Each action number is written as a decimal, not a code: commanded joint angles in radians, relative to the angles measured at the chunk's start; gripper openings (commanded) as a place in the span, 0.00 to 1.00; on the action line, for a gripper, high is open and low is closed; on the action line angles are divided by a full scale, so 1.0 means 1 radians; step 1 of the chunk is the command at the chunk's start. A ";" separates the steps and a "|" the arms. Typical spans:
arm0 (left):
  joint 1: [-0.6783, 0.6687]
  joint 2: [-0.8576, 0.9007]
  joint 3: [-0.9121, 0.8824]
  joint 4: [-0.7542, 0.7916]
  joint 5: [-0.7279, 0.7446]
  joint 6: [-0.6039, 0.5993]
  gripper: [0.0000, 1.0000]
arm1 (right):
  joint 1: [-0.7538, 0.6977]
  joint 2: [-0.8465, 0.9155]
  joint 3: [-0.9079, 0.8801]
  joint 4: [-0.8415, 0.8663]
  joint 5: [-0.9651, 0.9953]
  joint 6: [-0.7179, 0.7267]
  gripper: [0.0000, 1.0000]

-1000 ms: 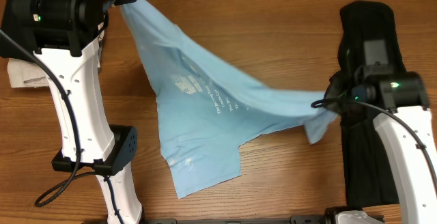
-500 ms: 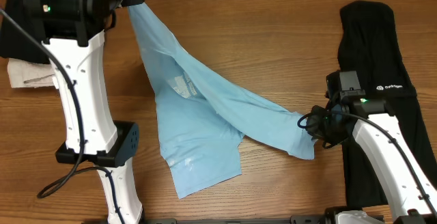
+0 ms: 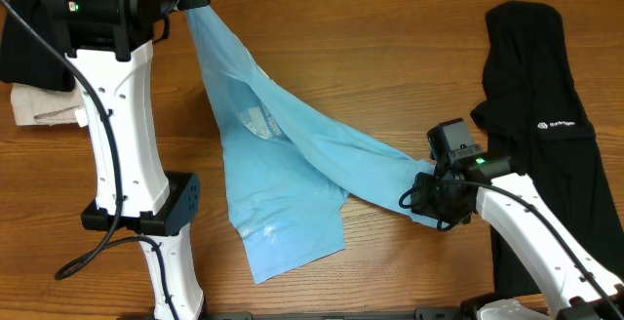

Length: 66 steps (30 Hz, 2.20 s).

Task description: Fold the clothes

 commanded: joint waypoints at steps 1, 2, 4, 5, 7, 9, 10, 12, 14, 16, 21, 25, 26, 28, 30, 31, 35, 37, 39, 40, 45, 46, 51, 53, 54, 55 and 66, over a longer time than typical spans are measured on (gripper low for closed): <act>-0.008 0.007 0.002 0.000 0.009 -0.014 0.04 | 0.010 -0.001 -0.036 0.021 0.005 0.036 0.38; -0.008 0.007 0.002 0.000 0.009 -0.014 0.04 | 0.010 -0.001 -0.037 0.023 0.005 0.037 0.39; -0.013 0.008 0.002 -0.003 0.008 -0.014 0.04 | 0.011 -0.001 -0.038 0.037 -0.010 0.037 0.39; -0.014 0.008 0.002 -0.003 0.008 -0.014 0.04 | 0.011 -0.001 -0.038 0.043 -0.011 0.037 0.39; -0.014 0.009 0.002 -0.006 0.008 -0.014 0.04 | 0.019 -0.001 -0.039 0.051 -0.012 0.037 0.39; -0.014 0.011 0.002 -0.010 0.008 -0.014 0.04 | 0.031 -0.001 -0.044 0.062 -0.012 0.041 0.39; -0.013 0.011 0.002 -0.011 0.008 -0.014 0.04 | 0.036 -0.001 -0.049 0.068 -0.012 0.045 0.39; -0.014 0.012 0.002 -0.014 0.008 -0.014 0.04 | 0.042 0.000 -0.061 0.075 -0.011 0.053 0.40; -0.014 0.012 0.002 -0.014 0.008 -0.014 0.04 | 0.042 0.000 -0.076 0.082 -0.011 0.063 0.39; -0.014 0.012 0.002 -0.013 0.008 -0.014 0.04 | 0.042 0.000 -0.090 0.092 -0.012 0.064 0.40; -0.014 0.012 0.002 -0.014 0.008 -0.014 0.04 | 0.042 0.000 -0.100 0.100 -0.008 0.067 0.40; -0.014 0.012 0.002 -0.014 0.008 -0.014 0.04 | 0.042 0.000 -0.101 0.115 -0.008 0.067 0.40; -0.014 0.012 0.002 -0.014 0.008 -0.014 0.04 | 0.042 0.000 -0.101 0.121 -0.008 0.067 0.39; -0.014 0.012 0.002 -0.014 0.008 -0.014 0.04 | 0.042 0.000 -0.101 0.130 -0.009 0.067 0.39; -0.014 0.012 0.002 -0.014 0.008 -0.014 0.04 | 0.042 0.000 -0.101 0.138 -0.009 0.067 0.39; -0.014 0.012 0.002 -0.013 0.008 -0.014 0.04 | 0.042 0.000 -0.101 0.142 -0.009 0.067 0.39; -0.014 0.012 0.002 -0.014 0.008 -0.014 0.04 | 0.042 0.000 -0.101 0.165 -0.010 0.067 0.33; -0.014 0.013 0.002 -0.013 0.008 -0.014 0.04 | 0.042 0.000 -0.101 0.175 -0.012 0.067 0.30; -0.014 0.013 0.002 -0.013 0.008 -0.014 0.04 | 0.042 0.000 -0.101 0.183 -0.013 0.067 0.28; -0.014 0.013 0.002 -0.013 0.008 -0.014 0.04 | 0.042 0.000 -0.101 0.187 -0.013 0.067 0.26; -0.014 0.013 0.002 -0.014 0.008 -0.014 0.04 | 0.042 0.004 -0.101 0.216 -0.012 0.067 0.22; -0.014 0.013 0.002 -0.014 0.008 -0.014 0.04 | 0.042 0.008 -0.101 0.223 -0.013 0.067 0.20; -0.014 0.013 0.002 -0.014 0.008 -0.014 0.04 | 0.042 0.063 -0.101 0.257 -0.012 0.067 0.04; -0.014 0.013 0.002 -0.014 0.008 -0.014 0.04 | 0.042 0.082 -0.101 0.277 -0.012 0.066 0.04; -0.014 0.013 0.002 -0.014 0.008 -0.014 0.04 | 0.042 0.087 -0.100 0.292 -0.011 0.065 0.04; -0.014 0.013 0.002 -0.013 0.007 -0.013 0.04 | 0.041 0.088 -0.095 0.305 -0.011 0.062 0.04; -0.012 -0.123 0.025 -0.006 -0.020 -0.014 0.04 | -0.159 0.031 0.680 -0.109 -0.007 -0.163 0.04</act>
